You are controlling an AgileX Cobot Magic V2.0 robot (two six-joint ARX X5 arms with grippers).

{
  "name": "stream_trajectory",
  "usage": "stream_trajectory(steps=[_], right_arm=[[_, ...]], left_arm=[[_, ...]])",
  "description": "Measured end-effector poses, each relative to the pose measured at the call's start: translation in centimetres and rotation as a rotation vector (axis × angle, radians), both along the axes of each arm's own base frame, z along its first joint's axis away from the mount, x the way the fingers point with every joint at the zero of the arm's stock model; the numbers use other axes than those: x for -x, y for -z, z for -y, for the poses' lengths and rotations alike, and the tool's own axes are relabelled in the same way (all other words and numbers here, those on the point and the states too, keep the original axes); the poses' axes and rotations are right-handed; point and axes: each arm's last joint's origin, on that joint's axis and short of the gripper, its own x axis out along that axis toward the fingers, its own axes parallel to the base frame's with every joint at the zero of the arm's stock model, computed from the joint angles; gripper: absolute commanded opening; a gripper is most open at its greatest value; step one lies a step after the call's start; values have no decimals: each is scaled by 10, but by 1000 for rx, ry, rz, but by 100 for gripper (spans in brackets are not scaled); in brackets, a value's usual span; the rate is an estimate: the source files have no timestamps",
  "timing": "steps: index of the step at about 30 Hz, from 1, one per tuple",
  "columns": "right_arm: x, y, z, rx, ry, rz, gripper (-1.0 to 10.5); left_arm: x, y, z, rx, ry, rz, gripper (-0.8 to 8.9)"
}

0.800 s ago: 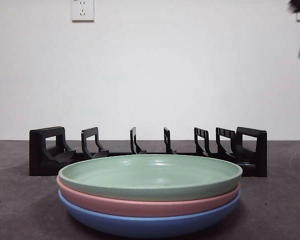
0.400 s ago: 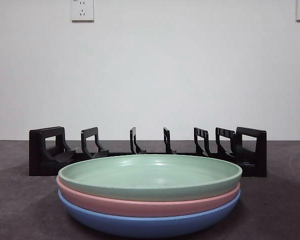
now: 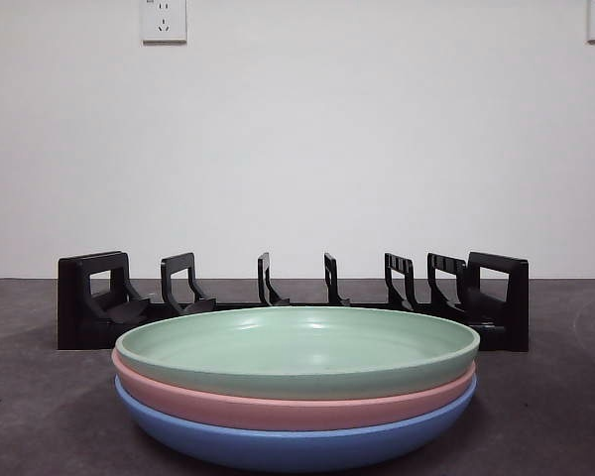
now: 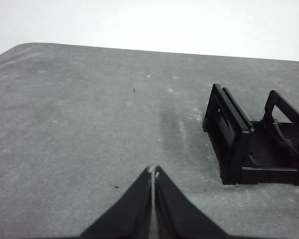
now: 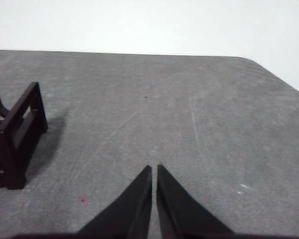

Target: Place the plate

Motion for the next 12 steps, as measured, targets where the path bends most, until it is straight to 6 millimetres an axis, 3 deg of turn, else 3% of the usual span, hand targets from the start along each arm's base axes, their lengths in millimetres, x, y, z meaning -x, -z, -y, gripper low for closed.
stream_trajectory(steps=[12], right_arm=[[0,0,0,-4,0,-1,17]], left_arm=[[0,0,0,0,0,0,7]])
